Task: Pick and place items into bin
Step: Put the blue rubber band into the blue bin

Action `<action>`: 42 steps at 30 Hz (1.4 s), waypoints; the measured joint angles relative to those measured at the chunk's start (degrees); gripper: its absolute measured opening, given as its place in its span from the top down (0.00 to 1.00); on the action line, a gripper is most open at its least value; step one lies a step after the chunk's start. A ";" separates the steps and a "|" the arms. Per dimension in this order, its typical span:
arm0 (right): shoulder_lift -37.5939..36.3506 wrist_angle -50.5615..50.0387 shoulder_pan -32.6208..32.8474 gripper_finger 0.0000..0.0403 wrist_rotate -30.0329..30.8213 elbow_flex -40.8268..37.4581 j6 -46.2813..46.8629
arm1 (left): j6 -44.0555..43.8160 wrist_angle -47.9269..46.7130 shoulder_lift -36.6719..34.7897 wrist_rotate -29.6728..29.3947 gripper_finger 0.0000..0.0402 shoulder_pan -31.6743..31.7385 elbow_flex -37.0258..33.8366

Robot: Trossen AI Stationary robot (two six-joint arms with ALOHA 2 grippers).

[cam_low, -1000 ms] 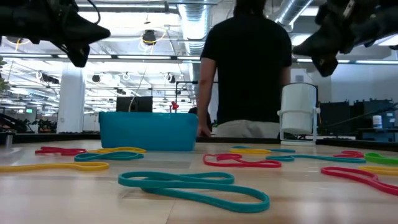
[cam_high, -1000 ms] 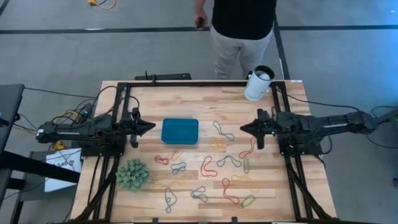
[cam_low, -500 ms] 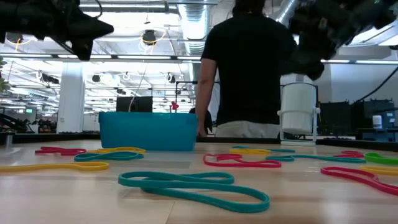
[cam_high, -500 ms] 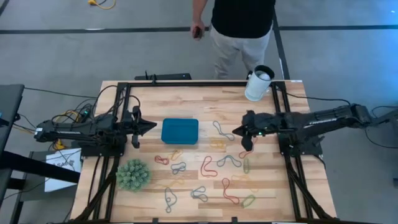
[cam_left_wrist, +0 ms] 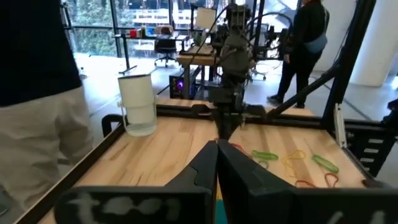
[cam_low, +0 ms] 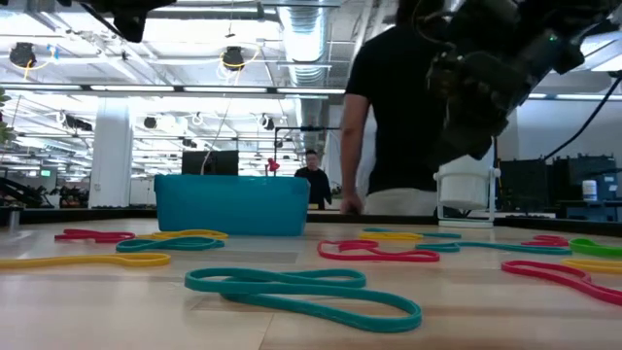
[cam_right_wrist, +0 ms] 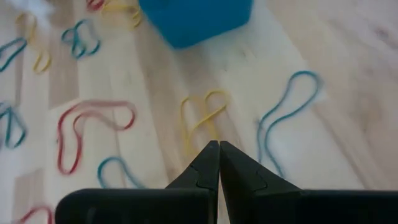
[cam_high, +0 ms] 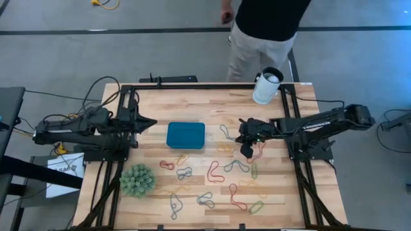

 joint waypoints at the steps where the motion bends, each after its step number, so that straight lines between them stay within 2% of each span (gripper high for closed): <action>1: -0.04 0.15 -0.12 0.98 -1.10 0.00 -0.96 | -0.07 -0.08 0.21 -0.05 1.00 0.00 0.00; 10: -0.26 3.00 -1.29 0.95 0.27 0.02 -9.47 | -1.42 -2.09 2.42 -0.10 1.00 0.00 0.00; 16: -0.26 4.53 -3.13 0.95 0.24 0.02 -10.02 | -1.41 -1.85 2.78 -0.18 1.00 0.00 0.00; 21: -0.26 1.65 -3.85 0.94 0.22 0.02 -10.03 | -1.29 -3.90 2.77 -0.23 1.00 0.00 0.00; 23: -0.26 -0.48 -3.76 0.94 0.22 0.02 -10.02 | -2.40 -4.55 3.10 -1.89 1.00 0.02 -0.02; 27: -0.02 -2.57 -3.74 0.94 3.07 0.01 -9.17 | -3.12 -4.48 4.61 -11.04 1.00 0.02 -0.06; 30: 1.48 -2.46 -3.84 0.94 5.29 0.01 -9.97 | -2.67 -4.32 5.88 -14.13 1.00 0.04 -0.07; 36: 9.46 -1.82 -3.34 0.90 4.94 0.30 -14.80 | -3.08 -4.42 8.40 -10.46 1.00 0.04 -0.07; 42: 16.16 -2.53 -2.61 0.84 4.77 4.98 -18.67 | -2.67 -4.36 11.00 -10.19 1.00 0.04 -0.07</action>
